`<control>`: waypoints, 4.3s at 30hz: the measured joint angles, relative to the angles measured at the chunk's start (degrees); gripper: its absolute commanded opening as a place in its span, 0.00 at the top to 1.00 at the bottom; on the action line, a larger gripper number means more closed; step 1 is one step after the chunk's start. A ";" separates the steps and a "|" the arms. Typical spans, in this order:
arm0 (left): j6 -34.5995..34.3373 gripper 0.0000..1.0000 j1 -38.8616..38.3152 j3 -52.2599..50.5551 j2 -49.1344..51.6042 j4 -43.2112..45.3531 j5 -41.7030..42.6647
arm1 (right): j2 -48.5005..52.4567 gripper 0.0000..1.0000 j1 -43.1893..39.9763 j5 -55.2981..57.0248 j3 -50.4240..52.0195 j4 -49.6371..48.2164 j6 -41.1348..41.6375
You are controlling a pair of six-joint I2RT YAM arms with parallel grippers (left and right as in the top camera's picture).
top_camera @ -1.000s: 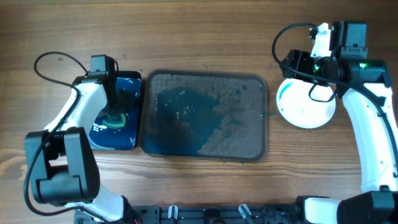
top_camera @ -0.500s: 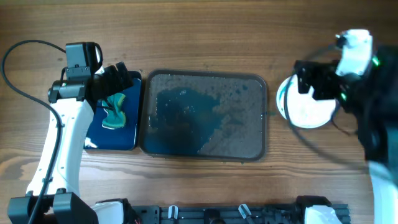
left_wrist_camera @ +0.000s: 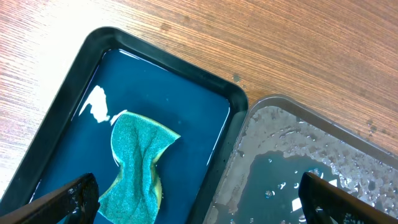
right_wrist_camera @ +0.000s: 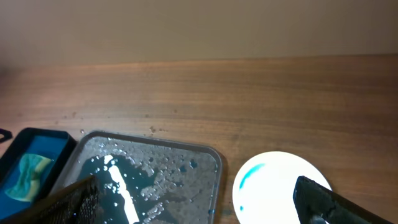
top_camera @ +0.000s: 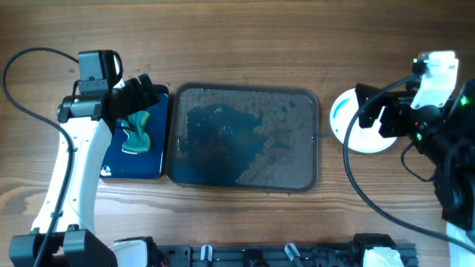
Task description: Clean dirty plates on tray and stack at the side
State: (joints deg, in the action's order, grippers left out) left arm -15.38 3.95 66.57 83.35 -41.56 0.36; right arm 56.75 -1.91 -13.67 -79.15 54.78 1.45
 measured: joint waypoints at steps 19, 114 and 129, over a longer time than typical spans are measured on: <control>-0.02 0.00 0.00 0.00 0.02 -0.02 0.04 | -34.56 0.00 0.00 -0.31 57.94 -55.54 -13.81; 15.74 0.00 0.00 -65.81 -82.55 37.53 3.21 | -56.02 0.00 1.77 -0.92 78.75 -55.91 -13.53; 15.74 0.00 0.00 -65.81 -82.55 37.53 3.23 | -56.02 0.00 1.77 -0.92 78.75 -55.89 -13.53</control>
State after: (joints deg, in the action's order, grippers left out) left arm 0.36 3.95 0.75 0.80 -4.03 3.60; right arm 0.73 -0.14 -14.59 -0.40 -1.10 -12.08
